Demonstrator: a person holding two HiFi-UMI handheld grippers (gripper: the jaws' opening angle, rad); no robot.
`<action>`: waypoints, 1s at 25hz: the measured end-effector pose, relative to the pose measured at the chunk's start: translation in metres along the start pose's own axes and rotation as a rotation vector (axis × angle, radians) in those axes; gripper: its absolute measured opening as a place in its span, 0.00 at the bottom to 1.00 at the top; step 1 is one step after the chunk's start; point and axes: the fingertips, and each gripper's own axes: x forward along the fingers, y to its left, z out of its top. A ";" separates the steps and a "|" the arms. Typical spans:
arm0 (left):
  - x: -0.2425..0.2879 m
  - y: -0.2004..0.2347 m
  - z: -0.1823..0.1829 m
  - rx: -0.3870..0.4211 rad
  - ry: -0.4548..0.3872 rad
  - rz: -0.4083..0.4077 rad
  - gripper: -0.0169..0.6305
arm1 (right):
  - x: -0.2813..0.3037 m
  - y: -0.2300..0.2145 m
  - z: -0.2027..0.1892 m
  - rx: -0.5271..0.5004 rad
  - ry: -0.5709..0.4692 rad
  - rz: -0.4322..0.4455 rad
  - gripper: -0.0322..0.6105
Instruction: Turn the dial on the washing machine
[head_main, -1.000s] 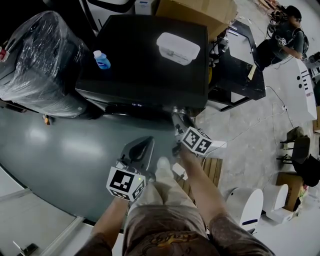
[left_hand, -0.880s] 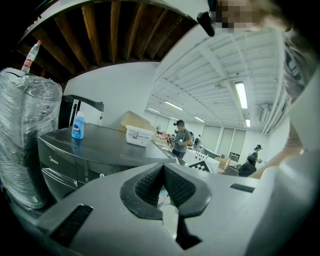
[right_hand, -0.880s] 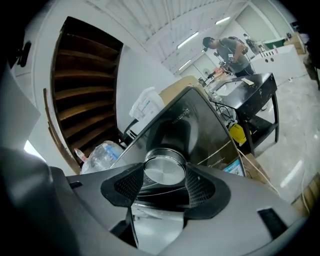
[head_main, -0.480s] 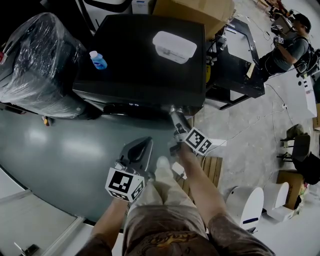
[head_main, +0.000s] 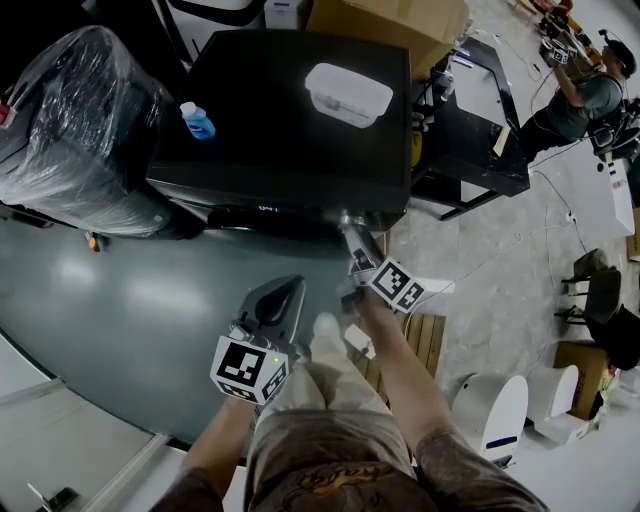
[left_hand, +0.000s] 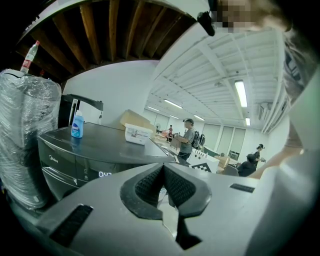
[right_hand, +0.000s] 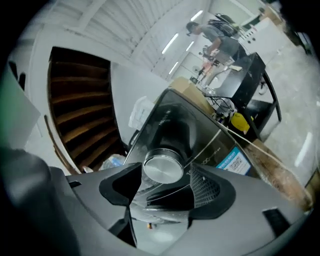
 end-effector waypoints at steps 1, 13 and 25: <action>0.000 0.000 0.000 0.000 -0.001 0.001 0.01 | 0.000 0.003 0.000 -0.060 0.017 -0.009 0.47; -0.001 -0.002 0.003 0.001 -0.006 0.002 0.01 | 0.006 0.014 0.002 -0.625 0.132 -0.233 0.48; -0.001 -0.001 0.003 -0.001 0.000 0.010 0.01 | 0.009 0.006 -0.007 -0.585 0.204 -0.273 0.45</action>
